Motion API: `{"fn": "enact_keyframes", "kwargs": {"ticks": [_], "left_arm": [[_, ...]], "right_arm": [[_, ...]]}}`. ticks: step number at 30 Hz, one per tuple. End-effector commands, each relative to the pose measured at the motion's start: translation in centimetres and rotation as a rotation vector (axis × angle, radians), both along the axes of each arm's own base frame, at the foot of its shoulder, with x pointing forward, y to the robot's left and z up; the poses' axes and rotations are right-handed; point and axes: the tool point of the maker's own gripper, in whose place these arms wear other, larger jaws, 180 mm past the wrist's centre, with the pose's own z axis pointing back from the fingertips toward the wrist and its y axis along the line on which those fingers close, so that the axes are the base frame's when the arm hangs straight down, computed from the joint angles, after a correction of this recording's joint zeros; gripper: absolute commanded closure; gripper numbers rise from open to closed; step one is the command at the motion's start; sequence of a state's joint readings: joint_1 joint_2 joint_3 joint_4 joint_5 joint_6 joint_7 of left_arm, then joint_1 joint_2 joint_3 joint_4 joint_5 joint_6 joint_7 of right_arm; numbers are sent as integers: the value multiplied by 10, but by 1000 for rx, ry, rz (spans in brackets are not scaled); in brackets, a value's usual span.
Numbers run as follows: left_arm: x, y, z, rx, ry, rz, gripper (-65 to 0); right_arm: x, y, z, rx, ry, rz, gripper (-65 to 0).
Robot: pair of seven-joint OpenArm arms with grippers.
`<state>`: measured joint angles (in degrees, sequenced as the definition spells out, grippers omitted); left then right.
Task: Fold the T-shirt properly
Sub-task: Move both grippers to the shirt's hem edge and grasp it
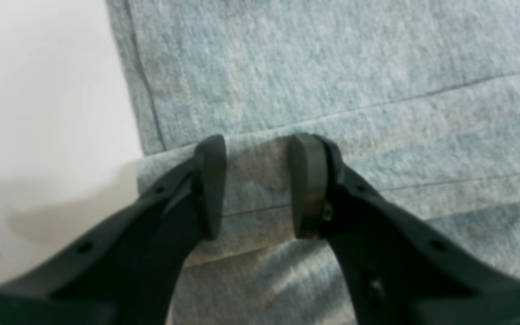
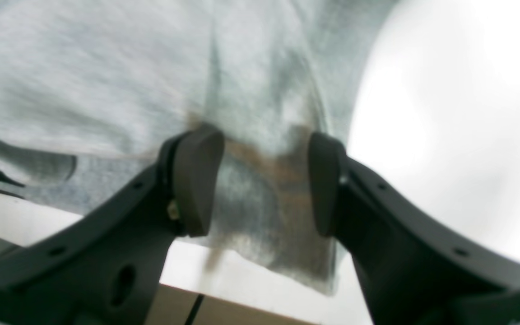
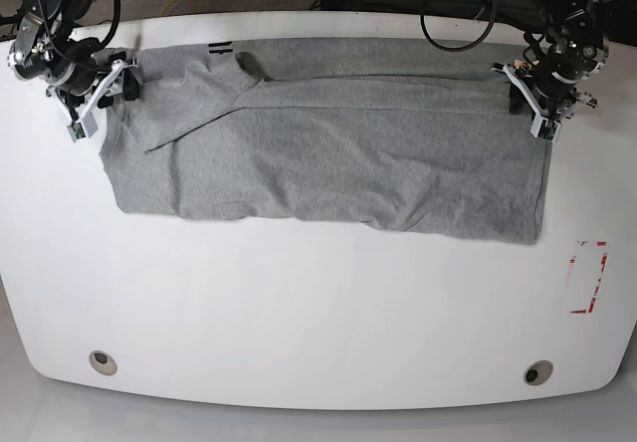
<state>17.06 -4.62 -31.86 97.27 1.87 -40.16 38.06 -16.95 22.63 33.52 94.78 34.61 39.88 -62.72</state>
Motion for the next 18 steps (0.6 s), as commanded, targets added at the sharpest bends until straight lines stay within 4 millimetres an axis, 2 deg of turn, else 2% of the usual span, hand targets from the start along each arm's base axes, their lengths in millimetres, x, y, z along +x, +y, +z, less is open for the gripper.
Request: {"fn": "enact_keyframes", "kwargs": {"ticks": [1,5,11,18], "left_arm": [[7,9,14,53,-19,1,-224],[18,3,34,69,-83,-7,-224],[35,-12,61,70,-177,-13,-224],[40,-20,65,51,-201,-5,-224]], "right_arm": [[27,0,25,-3,-106,17,-308],[49,-4,35,-20,-151,7,-309],[100,-26,44,-69,-186,-55,-312],[156,-43,48,-30,-185,-125,-312]]}}
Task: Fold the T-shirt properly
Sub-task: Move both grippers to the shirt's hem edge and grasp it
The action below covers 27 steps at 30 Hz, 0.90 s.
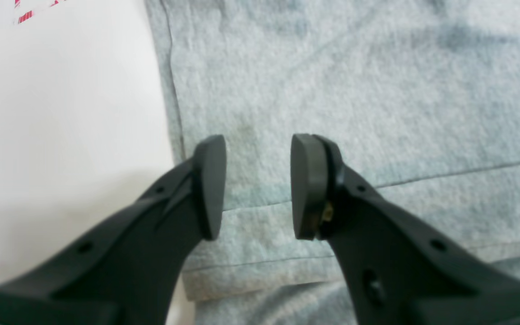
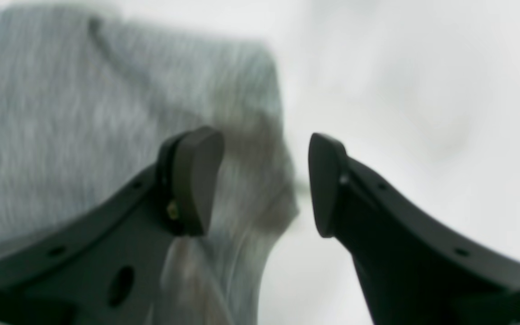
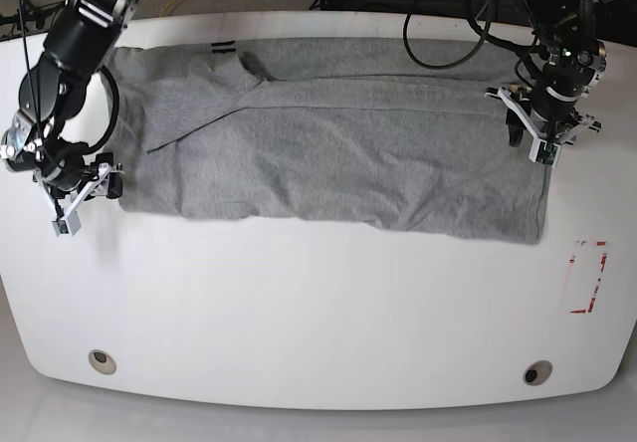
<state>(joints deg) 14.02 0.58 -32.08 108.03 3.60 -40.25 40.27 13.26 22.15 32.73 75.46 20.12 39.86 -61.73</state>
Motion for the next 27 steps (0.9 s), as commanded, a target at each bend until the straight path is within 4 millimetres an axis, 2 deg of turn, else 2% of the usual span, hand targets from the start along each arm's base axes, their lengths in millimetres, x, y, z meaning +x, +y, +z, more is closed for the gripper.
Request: {"fn": "enact_keyframes", "kwargs": {"ticks": [1,4,10,16,18,23,25,27], "left_arm": [[6,1,11,7,-42,-2,-224],[7,0,12,6,-44,-4,-224],[6,1,11,6,-41,-2,-226],[3,8,6,28,18,16,-229],[8,11,8,38,27,27,-229],[15,13,13,44,23,36,-229],[24,13,20,45,-5,37,-229],[35,17,31,59,-35,35,-232]], "right_arm": [[23,-12,18,-7,-54,-11,-312],[47,-9,18,4,-77,-3,-312],[62,1,-8,94,-61,-18,-312],[58,9,-31,171,-36,-45,-312],[59,22,-36,187,-28,-33,-311],[53,33,-42,189,-6,-12,-306],[53,41,-40,183,-10,5,-300],[55,48,-37,176,-23,17,-247]]}}
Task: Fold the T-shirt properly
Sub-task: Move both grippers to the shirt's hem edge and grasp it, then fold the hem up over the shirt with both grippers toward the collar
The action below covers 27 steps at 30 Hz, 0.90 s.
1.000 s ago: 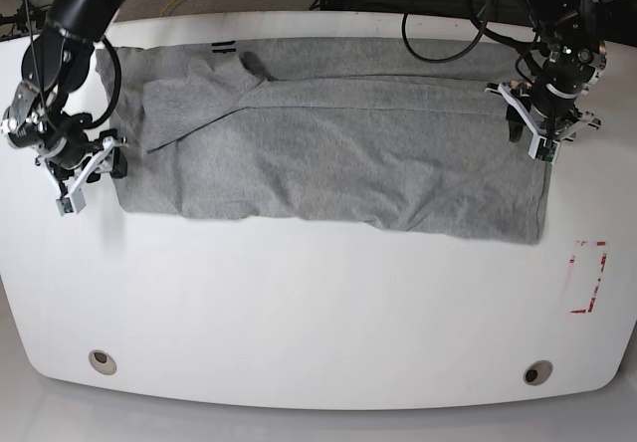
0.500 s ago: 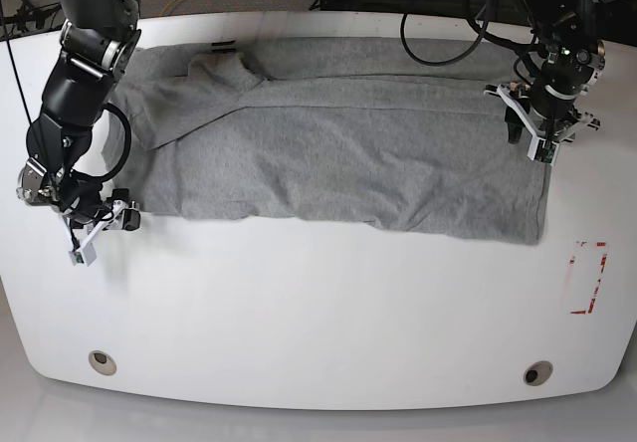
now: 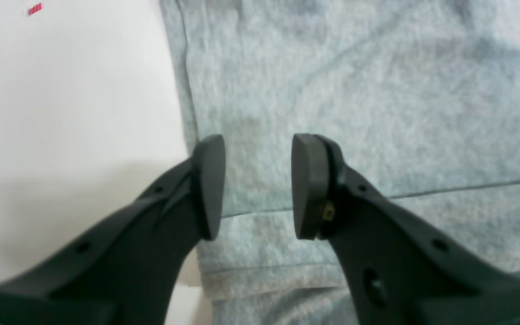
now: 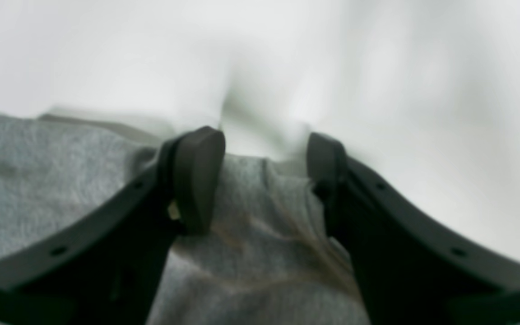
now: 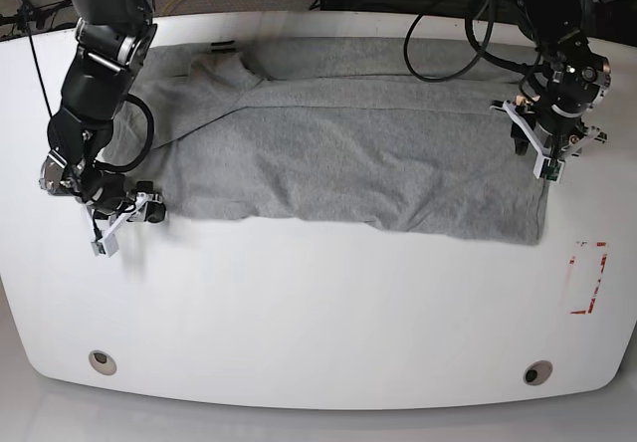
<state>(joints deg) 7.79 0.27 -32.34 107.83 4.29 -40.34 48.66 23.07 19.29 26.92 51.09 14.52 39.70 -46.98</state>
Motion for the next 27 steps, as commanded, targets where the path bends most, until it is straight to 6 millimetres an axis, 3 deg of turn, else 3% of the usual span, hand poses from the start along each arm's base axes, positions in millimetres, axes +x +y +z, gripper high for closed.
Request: {"fn": "enact_keyframes", "kwargs": {"ticks": [1,5,7,9,12,15,20,27], "left_arm": [[22,6,27,27,-90,-14,-244],[45,10,41,10,-146,15,-378],[59,21,47,-22,-183,105,-458],[68,30,47,-52,-201,175,-492],[85,49,48,-85,-215,264,-501],[99,59,36,-121,-184,290,-500],[127,69,22,-182,-164,299,-500],[150,72,-10,-279,-128,309,-500]], "right_arm": [[10,-3,15,-28,-40,11,-208],[10,0,14,-23,-39,13,-51],[10,0,14,-23,-39,13,-32],[10,0,14,-23,-40,12,-32],[10,0,15,-23,-42,12,-32],[9,0,14,-23,-40,12,-32],[9,-1,14,-24,-40,11,-32],[9,-1,14,-20,-42,10,-32]]}}
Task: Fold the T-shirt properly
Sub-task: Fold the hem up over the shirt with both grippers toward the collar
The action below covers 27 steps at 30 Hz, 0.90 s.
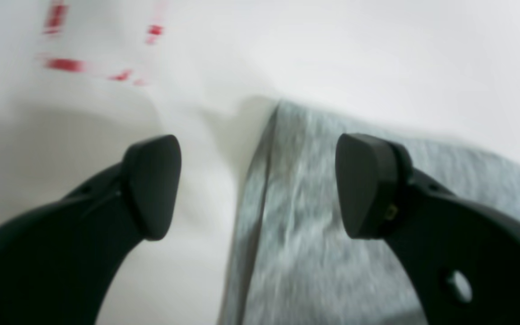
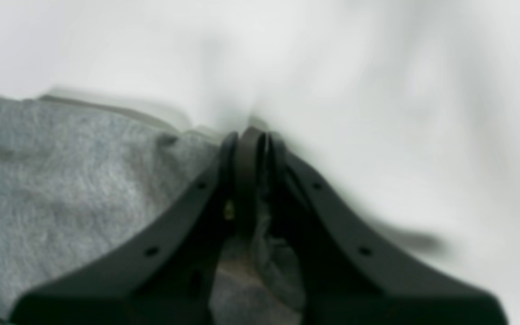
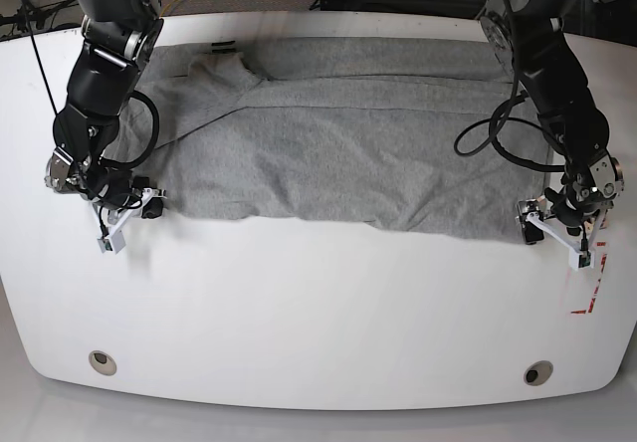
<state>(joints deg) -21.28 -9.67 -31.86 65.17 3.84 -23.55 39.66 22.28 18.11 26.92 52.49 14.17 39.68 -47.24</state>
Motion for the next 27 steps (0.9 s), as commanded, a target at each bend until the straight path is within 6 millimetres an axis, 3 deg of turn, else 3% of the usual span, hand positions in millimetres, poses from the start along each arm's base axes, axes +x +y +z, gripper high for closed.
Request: {"fn": "enact_keyframes", "kwargs": {"ticks": [1,6,9,13,15,20,22,27], "left_arm": [[15,6,5,-22,-36,10,-500],[25,-3,-13,-87,-38,9,-500],[27,-5,-15,-94,-39,3,-500],[32,-24,-18,-71,-18,-64,-496],[33,-29,-19,-63,-13,-82,-446],[39,-31,-17,-69,-70,-81,-133],[40,-32,-18,-73,-82,-80,-21],[40,-32,-17,-71,-86,-83,0]], "right_arm": [[11,-10,17,-21,-43,-3,-32],[11,-10,17,-21,-43,-3,-32],[11,-10,17,-19,-44,-3,-32],[11,-10,17,-19,-44,-3,-32],[11,-10,17,-19,-44,-3,-29],[12,-11,18,-22,-48,-3,-27],[17,-13,30,-45,-82,2,-16],[16,-16,47,-111,-135,20,0]]}}
